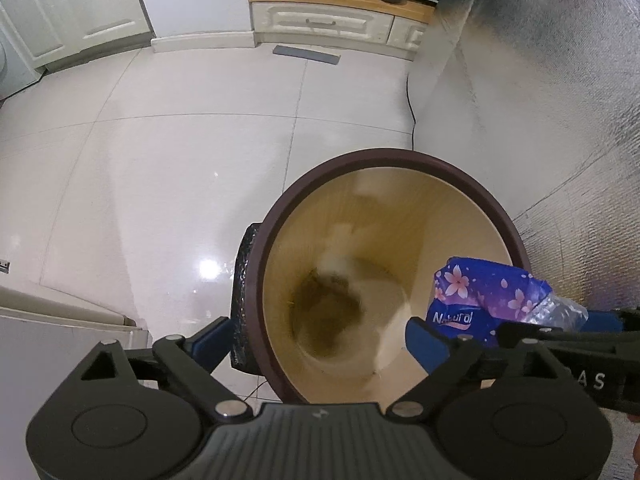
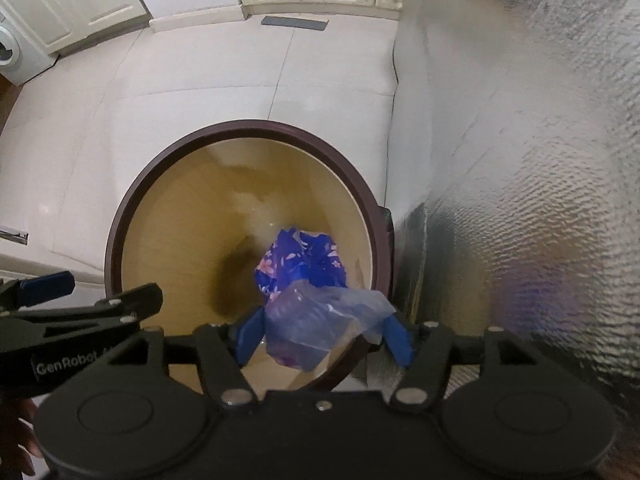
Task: Collect trash
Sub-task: 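Open the left tool over the wastebasket while the right tool releases the tissue packet, then withdraw both tools from the wastebasket back toward the table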
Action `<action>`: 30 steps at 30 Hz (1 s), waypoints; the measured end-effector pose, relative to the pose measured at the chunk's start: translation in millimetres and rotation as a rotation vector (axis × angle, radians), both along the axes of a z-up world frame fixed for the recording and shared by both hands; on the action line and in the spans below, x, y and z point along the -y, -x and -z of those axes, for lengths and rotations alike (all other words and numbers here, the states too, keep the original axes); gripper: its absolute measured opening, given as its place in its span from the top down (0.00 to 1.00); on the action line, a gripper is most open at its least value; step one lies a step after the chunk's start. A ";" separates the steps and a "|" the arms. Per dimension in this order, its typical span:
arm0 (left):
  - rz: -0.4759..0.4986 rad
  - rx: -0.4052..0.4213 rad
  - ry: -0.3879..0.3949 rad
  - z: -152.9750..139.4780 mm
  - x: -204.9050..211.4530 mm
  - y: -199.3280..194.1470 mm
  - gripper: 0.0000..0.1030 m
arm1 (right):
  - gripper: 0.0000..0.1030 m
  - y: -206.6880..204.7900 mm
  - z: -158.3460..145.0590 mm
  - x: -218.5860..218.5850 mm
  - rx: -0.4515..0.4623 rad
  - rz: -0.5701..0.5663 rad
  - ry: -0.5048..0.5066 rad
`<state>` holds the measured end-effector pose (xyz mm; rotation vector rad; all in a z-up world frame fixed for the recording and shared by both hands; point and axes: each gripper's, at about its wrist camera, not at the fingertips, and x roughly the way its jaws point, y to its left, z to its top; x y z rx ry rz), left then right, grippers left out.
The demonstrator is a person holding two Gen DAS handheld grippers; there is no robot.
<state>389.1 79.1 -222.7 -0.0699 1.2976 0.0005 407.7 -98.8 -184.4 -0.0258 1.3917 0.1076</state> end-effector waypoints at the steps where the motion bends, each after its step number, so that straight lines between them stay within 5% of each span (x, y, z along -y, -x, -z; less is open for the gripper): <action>1: 0.000 0.000 -0.002 -0.4 -0.4 1.1 0.10 | 0.35 0.7 -0.7 -0.3 0.002 -0.002 0.000; 9: 0.002 0.000 -0.030 -2.2 -0.8 1.6 0.06 | 0.24 3.9 3.1 -2.1 0.001 -0.029 0.022; 30: -0.010 0.004 -0.055 -7.6 -12.2 16.5 0.00 | 0.15 22.8 13.4 7.4 -0.027 0.028 0.049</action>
